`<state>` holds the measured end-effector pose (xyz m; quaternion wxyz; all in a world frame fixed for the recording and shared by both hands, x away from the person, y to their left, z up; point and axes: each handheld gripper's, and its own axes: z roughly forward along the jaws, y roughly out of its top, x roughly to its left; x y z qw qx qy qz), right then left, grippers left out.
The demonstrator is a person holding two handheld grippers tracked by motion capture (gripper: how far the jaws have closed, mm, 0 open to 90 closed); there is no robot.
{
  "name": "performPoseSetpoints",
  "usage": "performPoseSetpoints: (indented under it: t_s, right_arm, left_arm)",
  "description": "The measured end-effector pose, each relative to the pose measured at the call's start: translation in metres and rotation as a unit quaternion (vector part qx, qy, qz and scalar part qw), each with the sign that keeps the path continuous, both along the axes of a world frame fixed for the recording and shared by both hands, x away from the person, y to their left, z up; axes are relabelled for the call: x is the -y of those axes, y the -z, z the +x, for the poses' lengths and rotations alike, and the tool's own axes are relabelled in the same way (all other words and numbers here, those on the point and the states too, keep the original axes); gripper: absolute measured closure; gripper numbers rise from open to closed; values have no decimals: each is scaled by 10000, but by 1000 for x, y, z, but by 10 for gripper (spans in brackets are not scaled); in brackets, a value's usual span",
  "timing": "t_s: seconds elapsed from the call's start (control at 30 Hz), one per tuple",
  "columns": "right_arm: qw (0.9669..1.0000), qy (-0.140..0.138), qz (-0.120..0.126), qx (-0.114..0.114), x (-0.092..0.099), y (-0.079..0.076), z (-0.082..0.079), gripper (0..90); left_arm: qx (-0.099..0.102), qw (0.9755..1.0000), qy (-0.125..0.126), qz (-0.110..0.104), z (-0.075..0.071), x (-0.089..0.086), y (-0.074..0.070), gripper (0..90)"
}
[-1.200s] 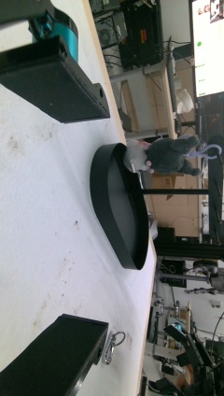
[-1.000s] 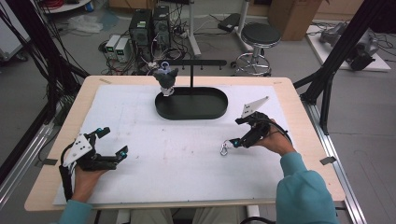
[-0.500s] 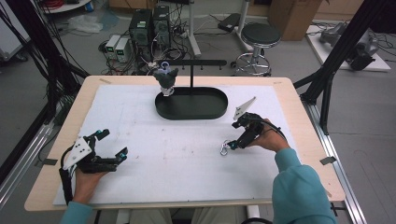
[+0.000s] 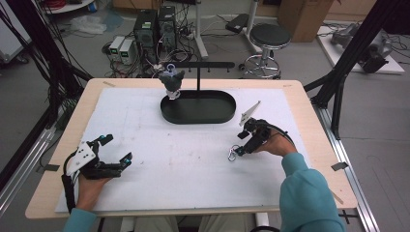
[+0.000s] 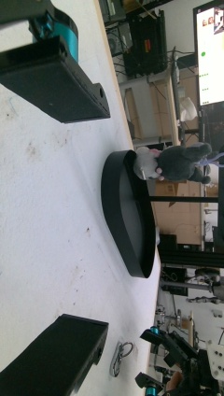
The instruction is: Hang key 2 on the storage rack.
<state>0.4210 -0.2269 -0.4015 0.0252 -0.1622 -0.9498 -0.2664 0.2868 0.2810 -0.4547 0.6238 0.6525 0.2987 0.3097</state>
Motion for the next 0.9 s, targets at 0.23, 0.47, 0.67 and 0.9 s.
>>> performPoseSetpoints:
  t_s: [0.23, 0.47, 0.67, 0.9]
  right_arm:
    - [9998, -88, -95, -116, -2, 4, 2, 380]
    - [9995, -112, -115, -287, -1, 6, 5, 462]
    - [9990, -110, -205, -384, -1, 9, 7, 499]
    - [9984, -187, -199, -503, -2, 11, 8, 583]
  left_arm:
    - [12, 10000, 13, 23, 0, 0, 0, 17]
    - [82, 10000, 27, 18, -1, 0, 1, 17]
    - [96, 9999, 33, 16, -2, 0, 1, 18]
    - [110, 9999, 35, 3, -2, -1, 1, 17]
